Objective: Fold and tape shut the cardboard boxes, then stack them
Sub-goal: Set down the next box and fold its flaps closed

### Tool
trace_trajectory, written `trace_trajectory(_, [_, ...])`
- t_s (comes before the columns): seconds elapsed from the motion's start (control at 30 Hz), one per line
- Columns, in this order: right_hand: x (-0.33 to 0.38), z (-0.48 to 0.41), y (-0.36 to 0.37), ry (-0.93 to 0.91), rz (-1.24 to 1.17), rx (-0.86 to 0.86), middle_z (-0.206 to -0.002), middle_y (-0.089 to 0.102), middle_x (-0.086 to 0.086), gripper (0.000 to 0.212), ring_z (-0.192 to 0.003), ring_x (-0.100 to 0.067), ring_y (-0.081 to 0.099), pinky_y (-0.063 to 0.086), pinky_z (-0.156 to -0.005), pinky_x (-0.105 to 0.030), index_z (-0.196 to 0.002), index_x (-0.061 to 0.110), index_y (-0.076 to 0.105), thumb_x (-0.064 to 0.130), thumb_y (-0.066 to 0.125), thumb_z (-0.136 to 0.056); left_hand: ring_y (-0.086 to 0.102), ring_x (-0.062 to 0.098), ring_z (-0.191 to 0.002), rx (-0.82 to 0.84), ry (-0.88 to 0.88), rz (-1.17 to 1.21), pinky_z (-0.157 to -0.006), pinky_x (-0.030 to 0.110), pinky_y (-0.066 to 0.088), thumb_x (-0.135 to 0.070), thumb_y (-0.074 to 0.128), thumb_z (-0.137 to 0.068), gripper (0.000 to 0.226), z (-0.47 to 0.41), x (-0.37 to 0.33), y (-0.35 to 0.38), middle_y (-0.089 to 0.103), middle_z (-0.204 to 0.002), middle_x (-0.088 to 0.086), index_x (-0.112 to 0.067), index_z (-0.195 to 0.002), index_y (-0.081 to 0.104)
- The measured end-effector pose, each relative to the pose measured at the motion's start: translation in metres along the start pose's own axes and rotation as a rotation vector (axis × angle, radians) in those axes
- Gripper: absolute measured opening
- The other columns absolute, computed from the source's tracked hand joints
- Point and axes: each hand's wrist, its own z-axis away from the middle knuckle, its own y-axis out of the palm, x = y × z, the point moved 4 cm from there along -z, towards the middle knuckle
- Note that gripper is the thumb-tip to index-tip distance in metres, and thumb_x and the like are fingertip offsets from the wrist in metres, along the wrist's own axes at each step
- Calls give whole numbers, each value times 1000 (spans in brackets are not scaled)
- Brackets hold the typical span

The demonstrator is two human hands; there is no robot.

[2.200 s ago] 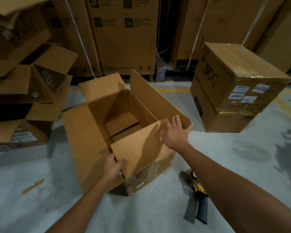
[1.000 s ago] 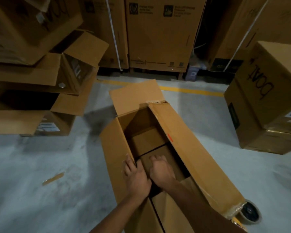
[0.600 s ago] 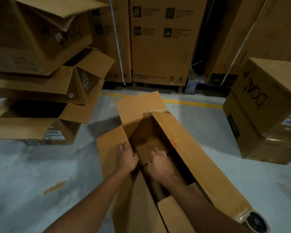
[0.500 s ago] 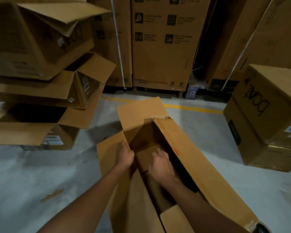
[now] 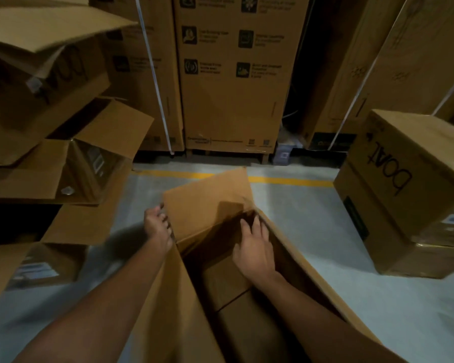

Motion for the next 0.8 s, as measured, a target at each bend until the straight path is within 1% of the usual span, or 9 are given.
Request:
trace_trajectory(0.07, [-2, -20, -13, -3, -15, -102, -168, 1, -11, 71, -154, -30, 4, 24, -121, -46, -159, 22, 16, 27, 51, -98, 51, 13, -52, 27, -46, 30, -55, 24, 43, -34, 39, -98, 33, -4, -4, 3, 48, -68, 3, -20, -71, 52])
trace_trajectory(0.17, [-10, -46, -33, -16, -38, -263, -167, 9, -7, 72, -153, -27, 9, 18, -122, -46, -158, 22, 19, 21, 55, -95, 60, 22, -66, 248, -128, -145, -69, 36, 47, -35, 48, -97, 31, -3, 4, 11, 59, -63, 3, -17, -74, 57])
trace_trajectory(0.27, [-32, -69, -42, 14, 23, -277, -167, 6, -10, 73, -154, -30, 0, 6, -122, -46, -158, 22, 18, 18, 54, -95, 58, 17, -61, 400, -107, -285, -62, 32, 45, -23, 48, -101, 32, 4, 2, 19, 58, -60, 1, -13, -72, 57])
trace_trajectory(0.37, [-67, -88, -40, 64, 146, -141, -167, -6, -16, 78, -153, -34, -10, -4, -122, -50, -160, 18, 8, 19, 53, -96, 58, 18, -61, 464, 22, -424, -56, 24, 45, -13, 54, -98, 34, 6, -1, 21, 63, -62, 5, -5, -67, 66])
trace_trajectory(0.43, [-94, -92, -38, 161, 150, -14, -166, -9, -19, 83, -152, -40, -10, -1, -123, -58, -160, 14, 1, 21, 52, -95, 57, 21, -63, 547, 102, -629, -57, 26, 42, -10, 61, -94, 32, 8, 8, 26, 64, -65, 12, -5, -66, 75])
trace_trajectory(0.53, [-120, -87, -27, 188, 66, 125, -167, 5, -16, 86, -152, -42, 6, 12, -121, -60, -160, 17, 0, 23, 54, -94, 61, 9, -69, 655, 259, -1002, -66, 25, 45, -15, 71, -89, 12, 9, 39, 37, 70, -74, -1, -12, -83, 81])
trace_trajectory(0.6, [-119, -76, -13, 41, 128, 219, -167, 11, -9, 78, -152, -35, 14, 19, -120, -60, -159, 27, 13, 19, 54, -94, 60, 9, -89, 661, 445, -1227, -83, 26, 46, -33, 75, -84, 21, 9, 64, 44, 63, -89, -11, -21, -100, 79])
trace_trajectory(0.67, [-114, -63, 0, -82, 231, 311, -167, 11, -2, 67, -153, -31, 12, 15, -120, -61, -153, 32, 31, 14, 53, -93, 47, 16, -109, 614, 587, -1457, -95, 32, 41, -47, 73, -80, 36, 14, 86, 44, 51, -106, -9, -32, -113, 72])
trace_trajectory(0.8, [-103, -39, 21, -135, 360, 451, -168, -1, -6, 70, -153, -37, -6, 0, -118, -68, -155, 26, 29, 12, 50, -90, 30, 25, -134, 547, 832, -1736, -104, 45, 31, -46, 59, -91, 47, 41, 113, 30, 36, -142, 0, -32, -136, 55])
